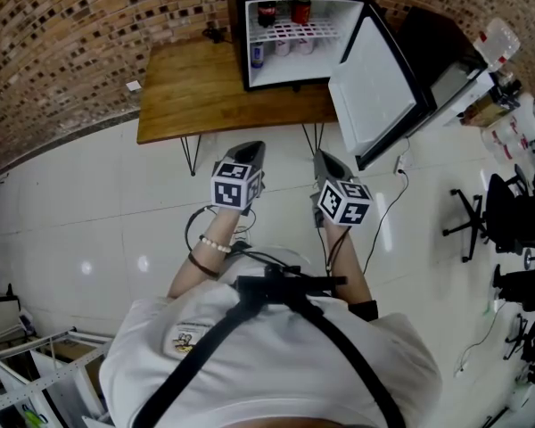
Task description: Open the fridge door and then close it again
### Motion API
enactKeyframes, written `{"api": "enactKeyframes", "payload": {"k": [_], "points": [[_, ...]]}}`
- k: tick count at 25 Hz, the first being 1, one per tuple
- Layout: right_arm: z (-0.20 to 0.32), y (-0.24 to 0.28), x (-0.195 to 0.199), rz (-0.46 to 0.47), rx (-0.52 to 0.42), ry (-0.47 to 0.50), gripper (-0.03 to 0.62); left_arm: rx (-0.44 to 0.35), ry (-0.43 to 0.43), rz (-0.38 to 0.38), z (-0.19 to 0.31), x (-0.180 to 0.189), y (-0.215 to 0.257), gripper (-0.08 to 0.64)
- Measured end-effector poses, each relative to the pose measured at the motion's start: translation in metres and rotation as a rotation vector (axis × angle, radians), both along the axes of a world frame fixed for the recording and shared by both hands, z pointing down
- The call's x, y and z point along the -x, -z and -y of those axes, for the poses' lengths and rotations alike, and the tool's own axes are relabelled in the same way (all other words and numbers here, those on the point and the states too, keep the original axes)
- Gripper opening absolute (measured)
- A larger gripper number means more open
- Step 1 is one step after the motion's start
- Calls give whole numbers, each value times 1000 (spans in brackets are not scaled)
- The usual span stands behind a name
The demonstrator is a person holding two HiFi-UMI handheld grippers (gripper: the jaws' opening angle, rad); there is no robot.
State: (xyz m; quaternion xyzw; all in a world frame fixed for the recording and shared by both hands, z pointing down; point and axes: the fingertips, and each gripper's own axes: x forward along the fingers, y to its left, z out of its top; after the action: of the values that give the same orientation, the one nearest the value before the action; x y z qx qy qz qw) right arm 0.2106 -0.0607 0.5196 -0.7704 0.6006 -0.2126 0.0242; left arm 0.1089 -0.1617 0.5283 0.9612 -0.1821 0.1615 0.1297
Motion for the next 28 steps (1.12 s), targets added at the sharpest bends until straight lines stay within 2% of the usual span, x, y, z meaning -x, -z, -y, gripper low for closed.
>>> {"api": "enactKeyframes", "payload": {"k": [7, 12, 20, 21, 22, 23, 26, 28], "points": [[-4, 1, 1, -1, 0, 1, 15, 20, 15, -10, -2, 2, 1, 0], [-11, 6, 2, 7, -40, -3, 16, 33, 49, -19, -1, 6, 1, 0], [-49, 20, -33, 19, -141, -101, 22, 57, 25, -36, -14, 1, 9, 2], [-54, 21, -42, 12, -139, -110, 68, 57, 23, -38, -16, 1, 12, 2], [-60, 23, -52, 5, -138, -118, 163, 59, 21, -41, -18, 0, 14, 2], [-66, 26, -65, -4, -139, -125, 220, 62, 21, -44, -20, -1, 16, 2], [-87, 39, -108, -69, -135, -137, 332, 69, 30, -50, -29, -6, 19, 2], [-102, 48, -139, -127, -106, -148, 353, 82, 40, -48, -36, -8, 15, 2]]}}
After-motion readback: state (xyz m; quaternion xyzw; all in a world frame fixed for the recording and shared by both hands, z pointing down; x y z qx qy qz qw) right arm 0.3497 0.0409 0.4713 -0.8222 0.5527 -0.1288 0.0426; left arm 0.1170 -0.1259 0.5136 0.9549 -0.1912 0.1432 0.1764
